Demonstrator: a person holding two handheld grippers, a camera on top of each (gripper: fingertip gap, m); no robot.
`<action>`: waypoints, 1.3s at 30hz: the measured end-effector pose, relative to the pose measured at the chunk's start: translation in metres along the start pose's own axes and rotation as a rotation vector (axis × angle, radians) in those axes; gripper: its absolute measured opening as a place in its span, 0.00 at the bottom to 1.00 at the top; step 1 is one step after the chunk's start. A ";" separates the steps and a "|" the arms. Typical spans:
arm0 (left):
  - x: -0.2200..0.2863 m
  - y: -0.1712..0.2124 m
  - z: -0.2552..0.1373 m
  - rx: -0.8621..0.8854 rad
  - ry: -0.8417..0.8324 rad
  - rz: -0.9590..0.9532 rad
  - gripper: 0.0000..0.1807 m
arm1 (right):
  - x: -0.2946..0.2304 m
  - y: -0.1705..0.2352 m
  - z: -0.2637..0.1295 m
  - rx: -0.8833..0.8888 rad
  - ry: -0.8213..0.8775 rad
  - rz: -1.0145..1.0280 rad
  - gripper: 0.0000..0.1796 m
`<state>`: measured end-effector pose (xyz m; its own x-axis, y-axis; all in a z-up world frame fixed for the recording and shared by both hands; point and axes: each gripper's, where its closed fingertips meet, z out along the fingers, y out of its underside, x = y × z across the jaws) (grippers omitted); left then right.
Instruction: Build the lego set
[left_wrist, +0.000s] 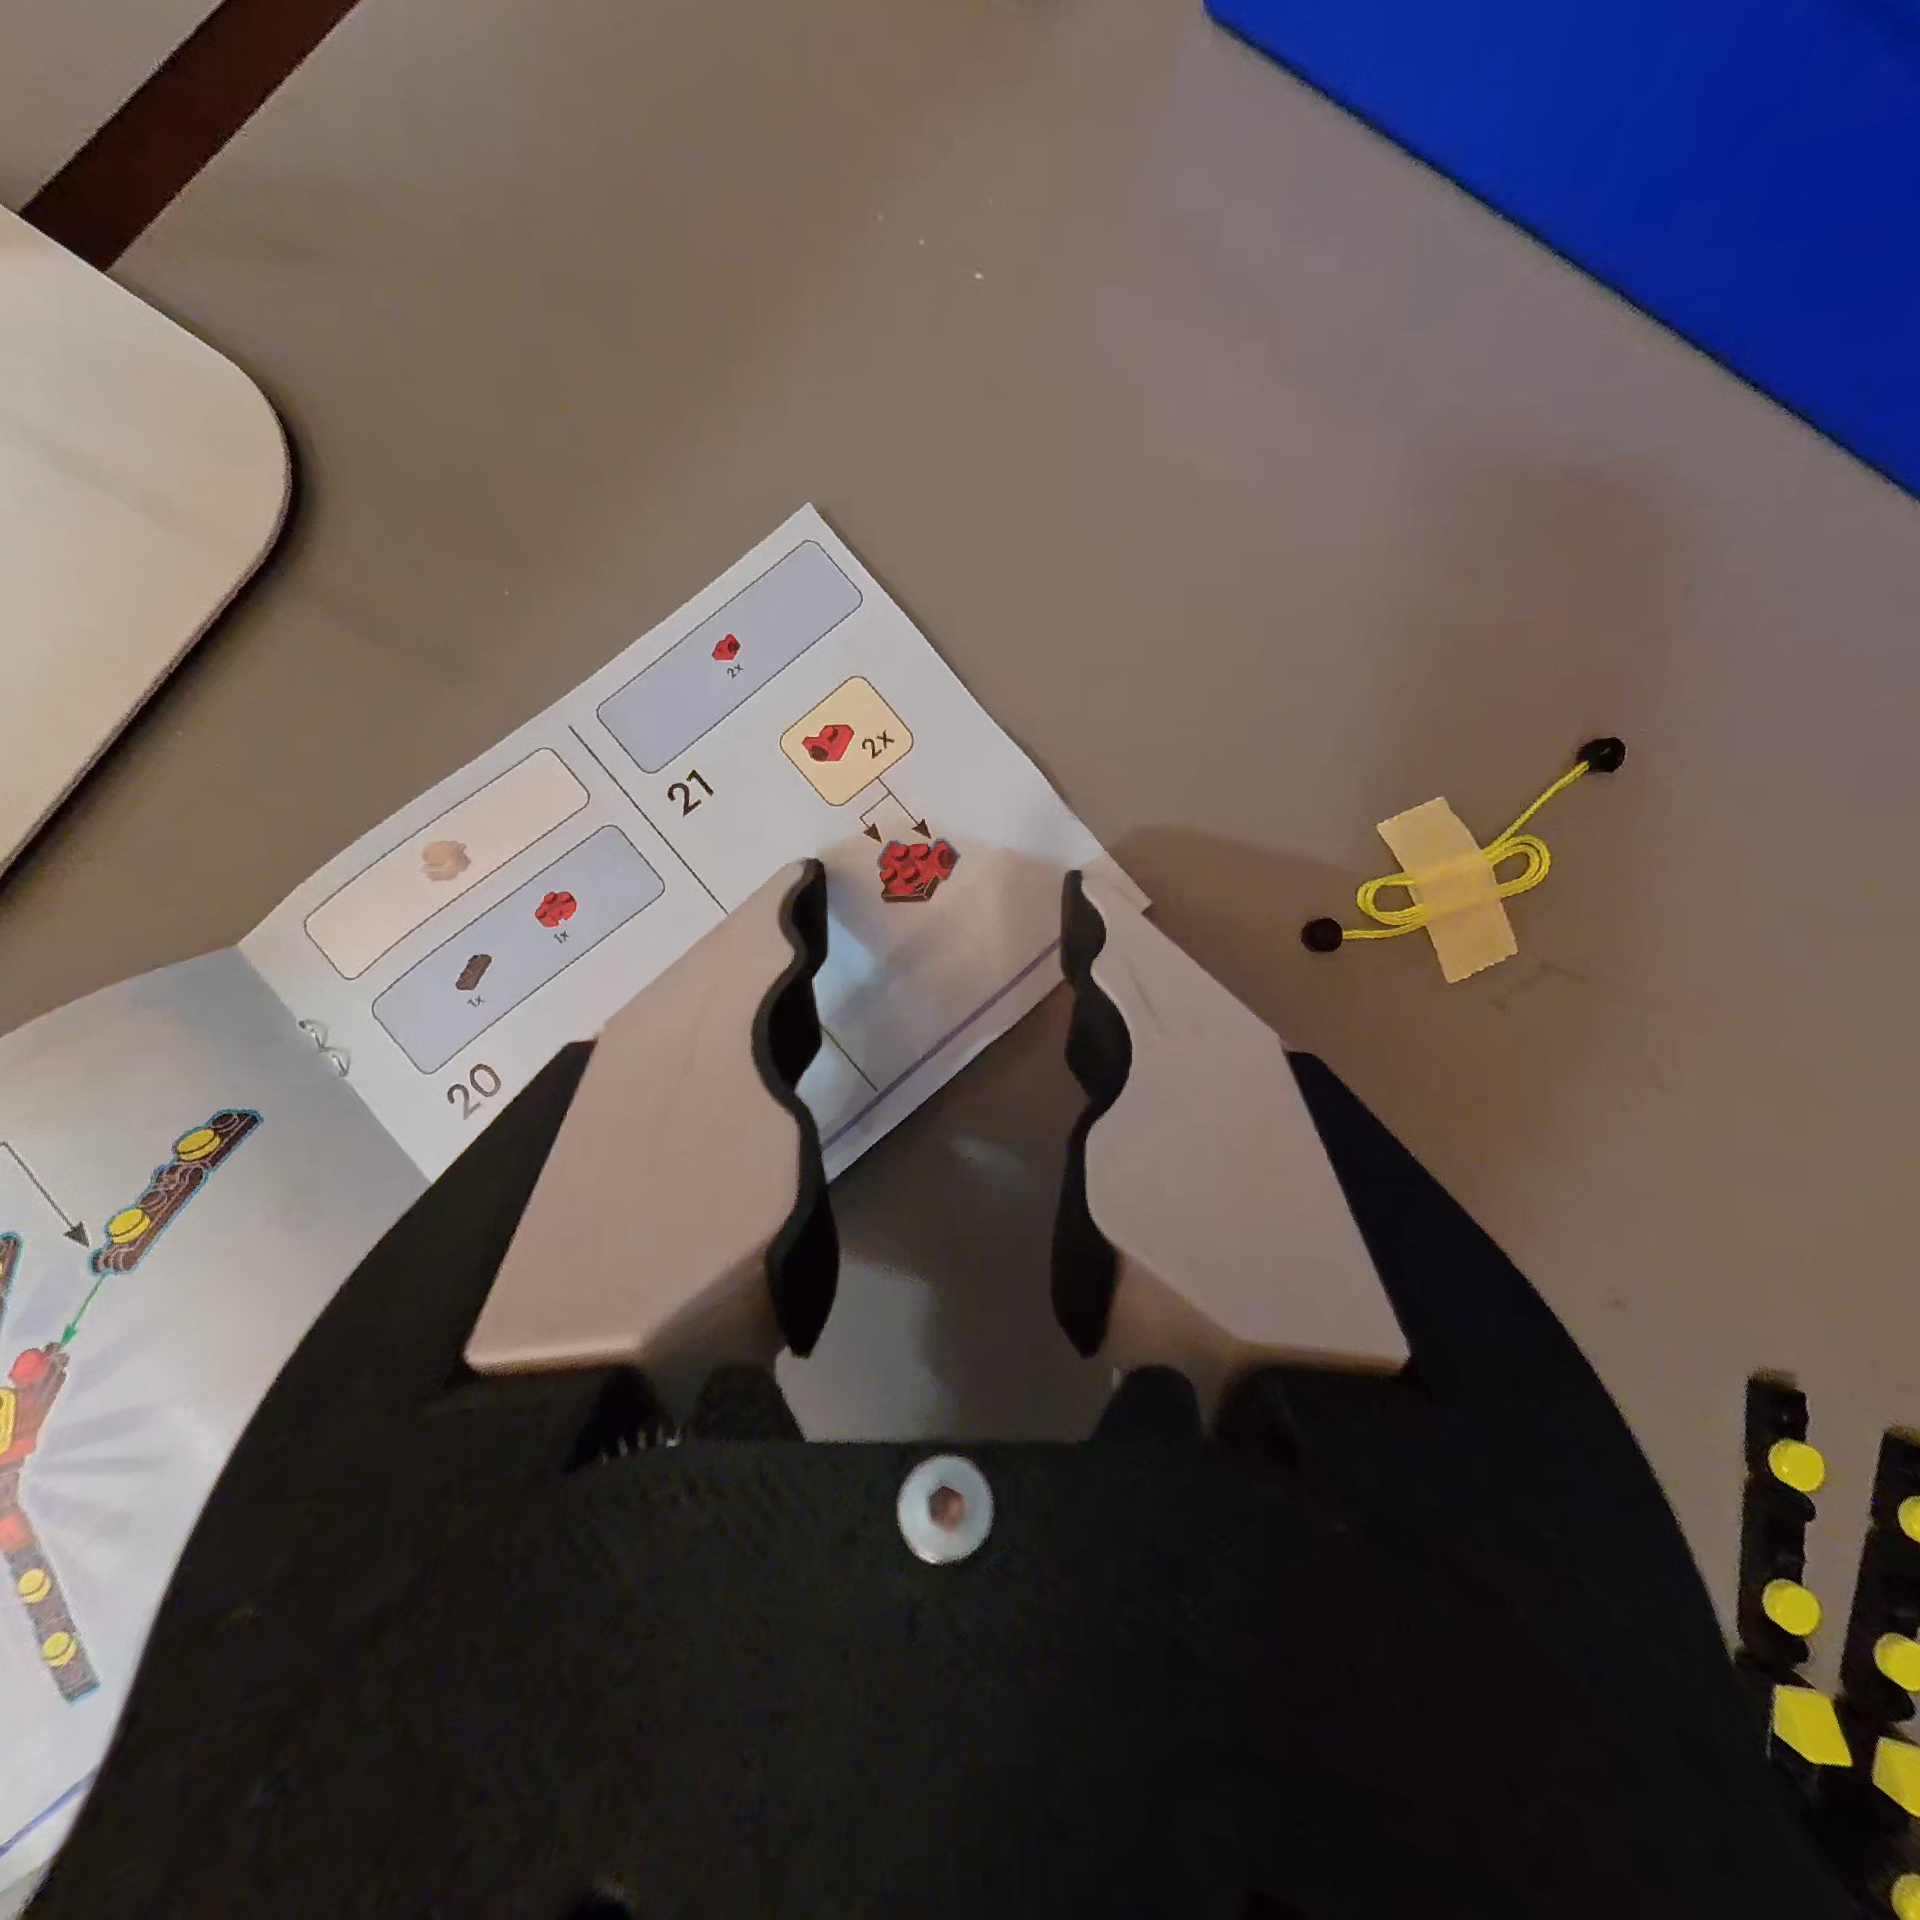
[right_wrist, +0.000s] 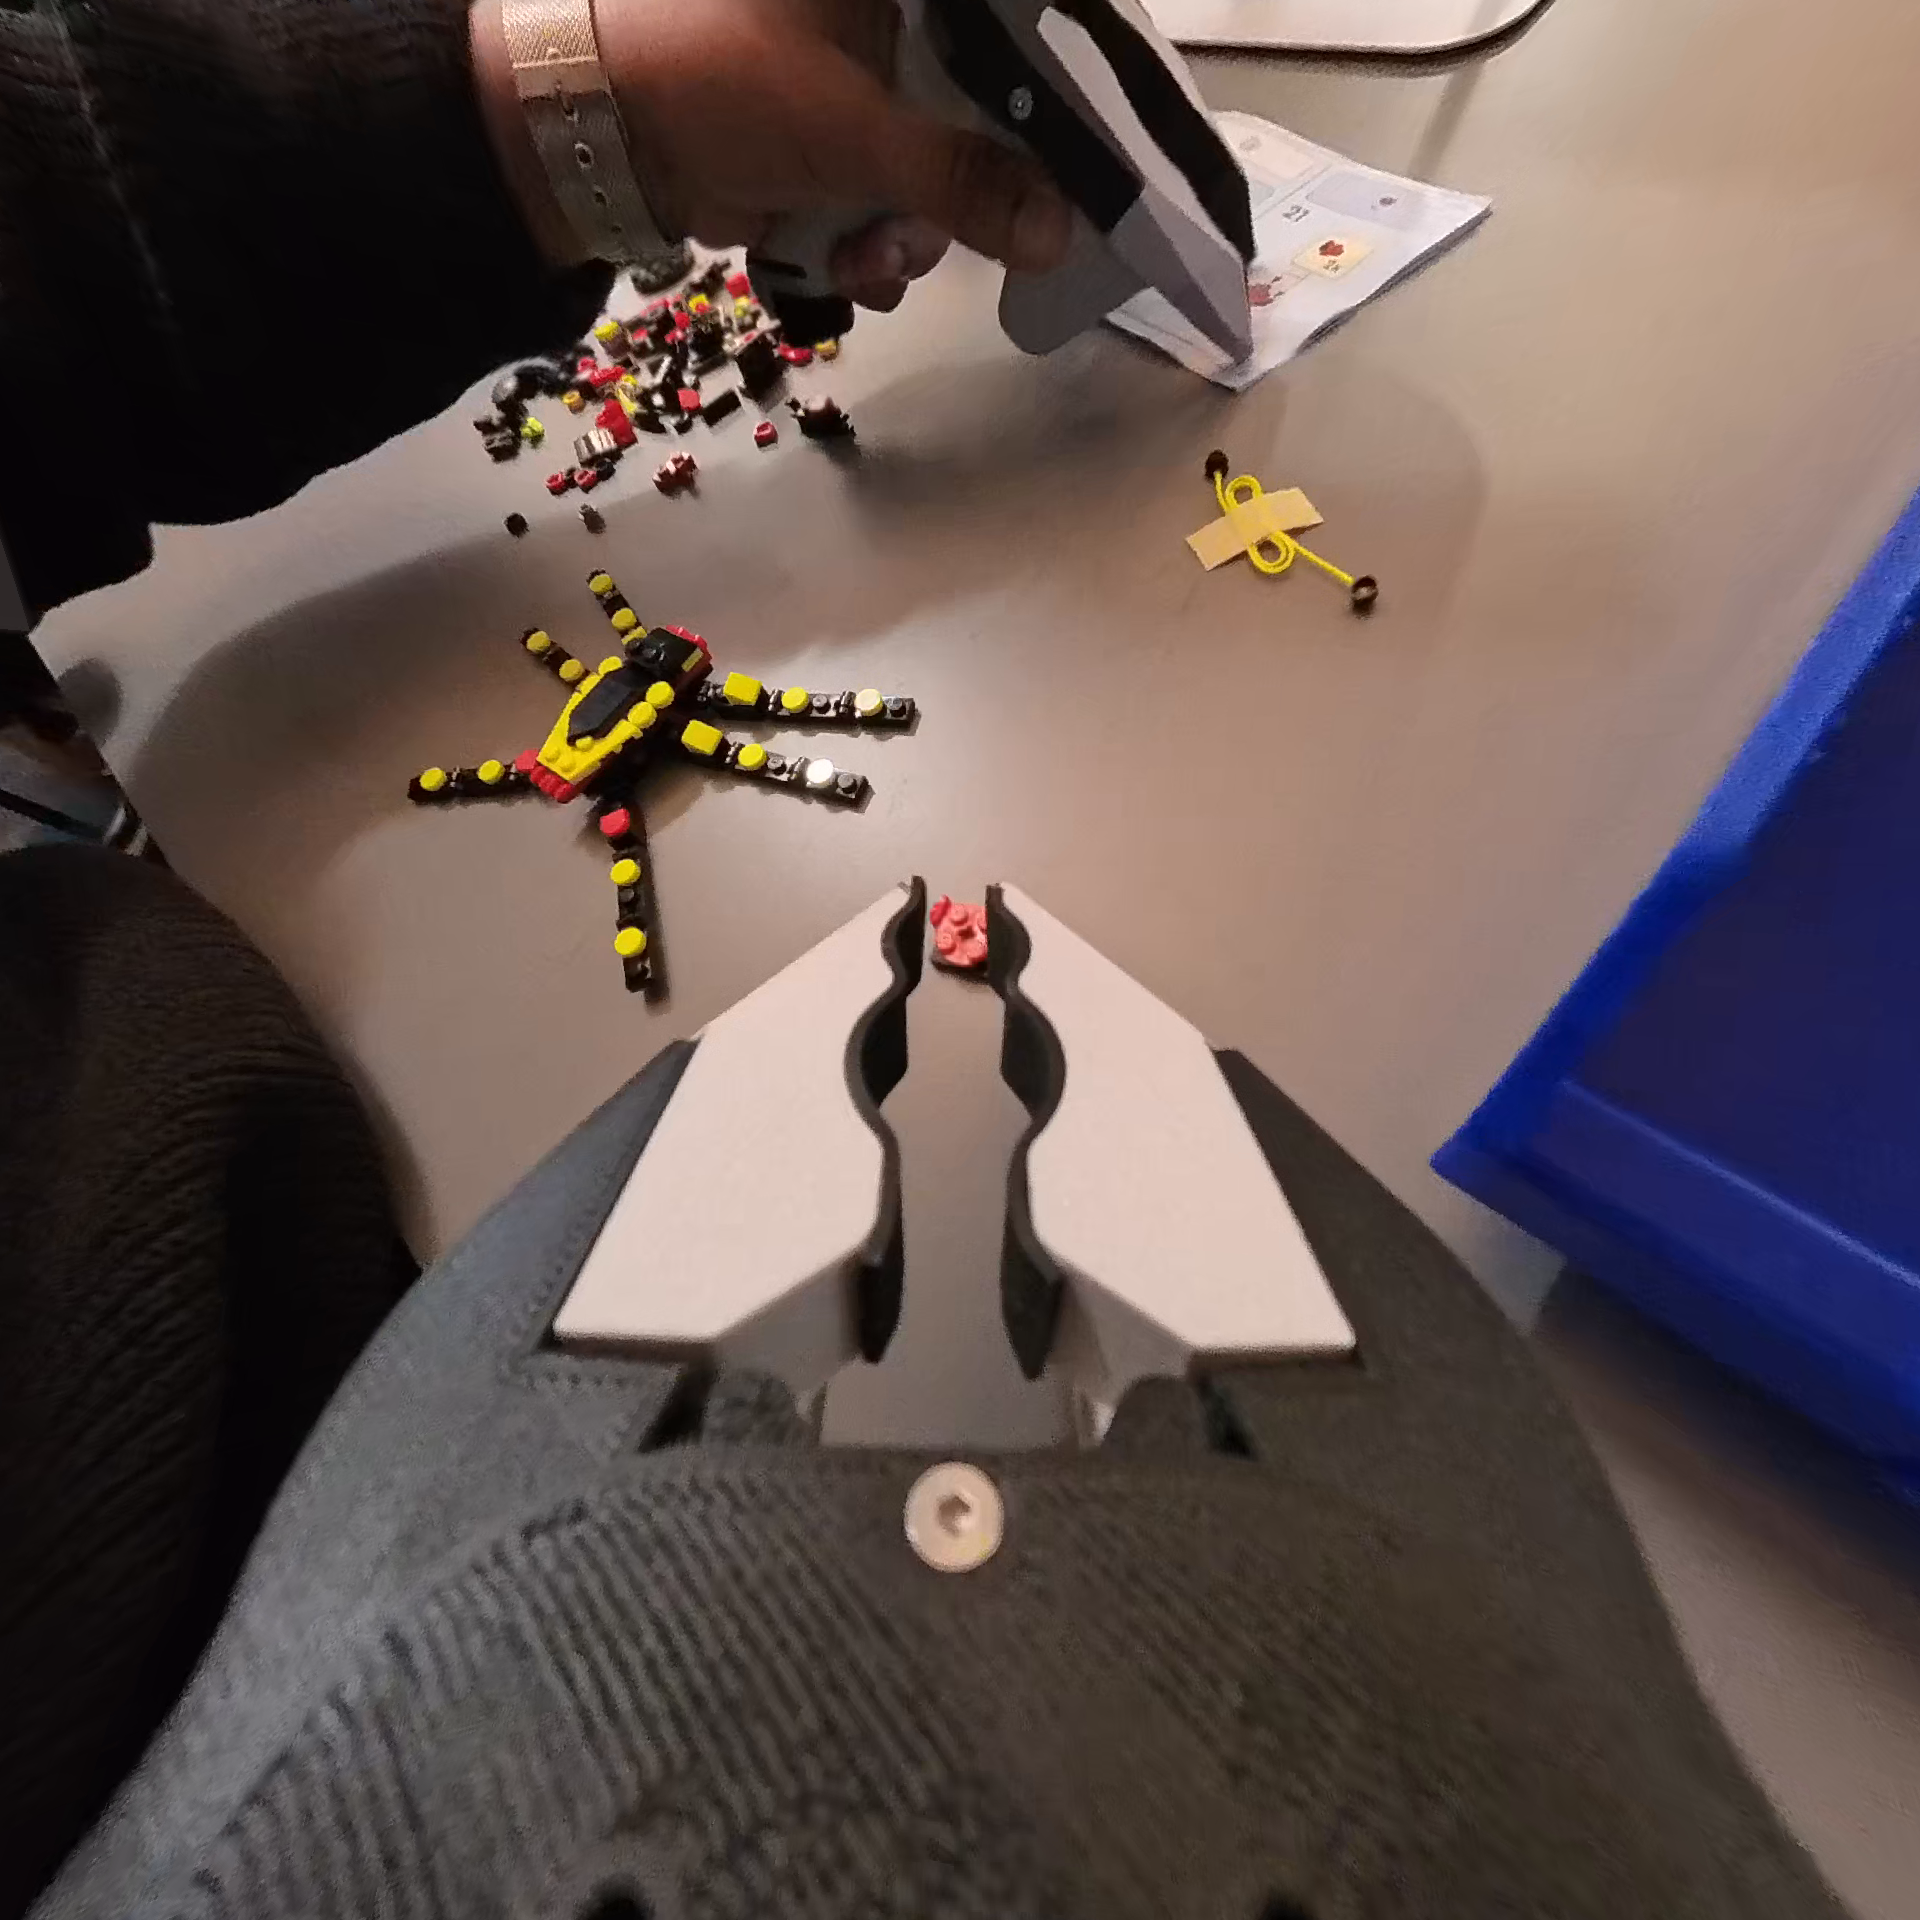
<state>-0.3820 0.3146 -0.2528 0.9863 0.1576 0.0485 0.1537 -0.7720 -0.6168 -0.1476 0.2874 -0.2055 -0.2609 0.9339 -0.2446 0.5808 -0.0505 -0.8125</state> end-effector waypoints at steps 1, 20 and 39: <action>0.000 0.000 0.000 -0.003 0.004 -0.002 0.22 | 0.000 -0.001 0.000 0.004 -0.004 0.004 0.05; -0.012 -0.033 -0.045 0.298 0.095 -0.204 0.00 | -0.003 0.000 0.002 -0.005 0.002 -0.015 0.05; -0.108 0.016 -0.171 0.565 -0.388 -0.269 0.16 | -0.001 0.002 0.009 -0.031 0.005 -0.027 0.04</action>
<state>-0.4762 0.1799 -0.1333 0.8107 0.5842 0.0385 0.2298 -0.2570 -0.9387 -0.1534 0.2832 -0.2116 -0.2732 0.9364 -0.2204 0.5975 -0.0144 -0.8017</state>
